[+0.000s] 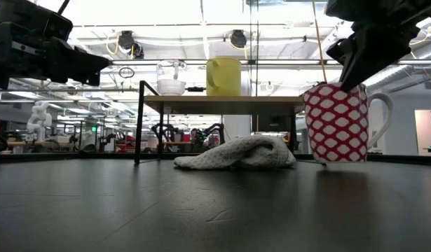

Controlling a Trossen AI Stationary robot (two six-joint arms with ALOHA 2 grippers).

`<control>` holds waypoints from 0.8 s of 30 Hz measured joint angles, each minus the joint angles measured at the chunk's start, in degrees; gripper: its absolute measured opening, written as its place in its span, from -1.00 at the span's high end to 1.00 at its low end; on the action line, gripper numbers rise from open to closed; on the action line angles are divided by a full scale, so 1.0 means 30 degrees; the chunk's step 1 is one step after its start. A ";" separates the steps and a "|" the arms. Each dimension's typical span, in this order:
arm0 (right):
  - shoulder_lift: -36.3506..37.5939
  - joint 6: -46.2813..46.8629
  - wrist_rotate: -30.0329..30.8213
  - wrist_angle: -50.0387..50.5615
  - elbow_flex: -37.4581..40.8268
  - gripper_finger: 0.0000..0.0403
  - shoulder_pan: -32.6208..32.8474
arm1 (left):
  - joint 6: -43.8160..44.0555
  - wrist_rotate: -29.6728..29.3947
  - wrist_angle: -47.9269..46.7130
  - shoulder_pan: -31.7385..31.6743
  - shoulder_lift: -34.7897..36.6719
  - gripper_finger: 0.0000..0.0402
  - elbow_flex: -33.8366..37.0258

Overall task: Stack small to large cups/mugs on shelf
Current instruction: Move the red pattern white mug near the shelf

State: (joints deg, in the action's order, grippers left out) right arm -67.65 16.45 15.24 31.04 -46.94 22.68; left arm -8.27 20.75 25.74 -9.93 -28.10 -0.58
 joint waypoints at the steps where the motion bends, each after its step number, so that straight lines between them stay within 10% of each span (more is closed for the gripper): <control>1: -0.0157 0.0038 0.0171 -0.0151 0.0000 0.99 0.0071 | 0.0001 0.0000 0.0000 0.0003 -0.0003 0.85 0.0000; 24: -0.1053 0.0765 0.0433 -0.0630 -0.0007 0.99 0.0357 | 0.0364 0.0066 0.0015 0.0003 -0.0003 0.85 0.0000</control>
State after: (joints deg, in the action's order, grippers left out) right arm -70.81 18.74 16.53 29.15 -46.96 23.75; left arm -7.18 20.95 25.78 -9.92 -28.11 -0.58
